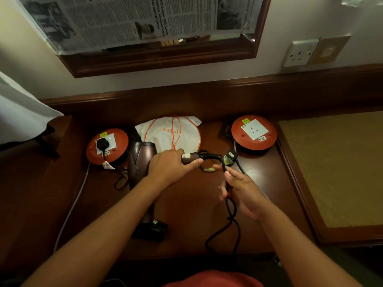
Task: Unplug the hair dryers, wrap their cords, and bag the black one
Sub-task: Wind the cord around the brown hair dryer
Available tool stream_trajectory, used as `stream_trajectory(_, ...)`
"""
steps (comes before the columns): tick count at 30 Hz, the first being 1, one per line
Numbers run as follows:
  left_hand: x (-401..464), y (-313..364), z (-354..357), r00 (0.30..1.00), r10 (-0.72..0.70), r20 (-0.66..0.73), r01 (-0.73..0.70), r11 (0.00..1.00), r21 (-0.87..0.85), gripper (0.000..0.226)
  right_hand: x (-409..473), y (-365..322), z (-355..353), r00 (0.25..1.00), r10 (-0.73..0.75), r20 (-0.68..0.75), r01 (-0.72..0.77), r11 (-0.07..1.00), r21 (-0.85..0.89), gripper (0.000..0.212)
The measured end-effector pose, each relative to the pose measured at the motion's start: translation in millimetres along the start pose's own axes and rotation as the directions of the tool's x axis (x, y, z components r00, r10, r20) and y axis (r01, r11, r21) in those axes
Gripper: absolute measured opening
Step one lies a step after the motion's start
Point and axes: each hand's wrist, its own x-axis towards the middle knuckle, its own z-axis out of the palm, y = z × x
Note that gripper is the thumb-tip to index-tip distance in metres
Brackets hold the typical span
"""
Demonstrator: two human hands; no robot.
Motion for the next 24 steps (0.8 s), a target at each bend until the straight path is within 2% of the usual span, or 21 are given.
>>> stream_trajectory(2, 1.1, -1.7, 0.7, 1.000, -0.005, -0.016, 0.006, 1.000, 0.017, 0.069, 2.8, -4.9, -2.3, 1.000, -0.005, -0.013, 0.004, 0.997, -0.076, 0.032)
stream_trajectory(5, 3.4, -2.8, -0.9, 0.999, -0.022, -0.025, 0.022, 1.000, 0.000, 0.068, 3.1, -14.7, -2.0, 1.000, 0.010, -0.001, -0.010, 0.999, -0.030, 0.032)
stream_trajectory(11, 11.0, -1.0, -12.3, 0.995, -0.042, -0.089, 0.042, 0.999, 0.003, 0.064, -1.2, -14.9, 11.9, 0.997, -0.033, 0.070, 0.007, 0.938, 0.348, 0.027)
stream_trajectory(13, 13.2, 2.2, -17.5, 0.994, -0.031, -0.105, 0.032, 0.999, 0.009, 0.063, -3.0, -11.8, 15.4, 0.997, -0.056, 0.046, 0.044, 0.972, 0.231, 0.025)
stream_trajectory(16, 14.9, 4.0, -22.1, 0.993, -0.025, -0.111, 0.028, 0.999, 0.021, 0.064, -2.4, -11.0, 12.3, 0.997, -0.071, -0.006, 0.070, 0.992, -0.108, 0.029)
stream_trajectory(17, 14.8, 3.1, -22.2, 0.994, -0.029, -0.109, 0.032, 0.999, 0.026, 0.064, -1.4, -11.5, 9.2, 0.998, -0.066, -0.006, 0.065, 0.990, -0.128, 0.030)
stream_trajectory(22, 13.2, -1.4, -20.0, 0.994, -0.057, -0.098, 0.055, 0.998, -0.016, 0.063, -1.0, -12.0, 11.5, 0.991, -0.011, 0.133, -0.011, 0.986, 0.167, 0.034)
stream_trajectory(24, 12.8, -1.1, -21.0, 0.993, -0.063, -0.097, 0.059, 0.997, -0.040, 0.062, 0.8, -8.6, 16.8, 0.987, -0.008, 0.162, -0.030, 0.973, 0.231, 0.035)
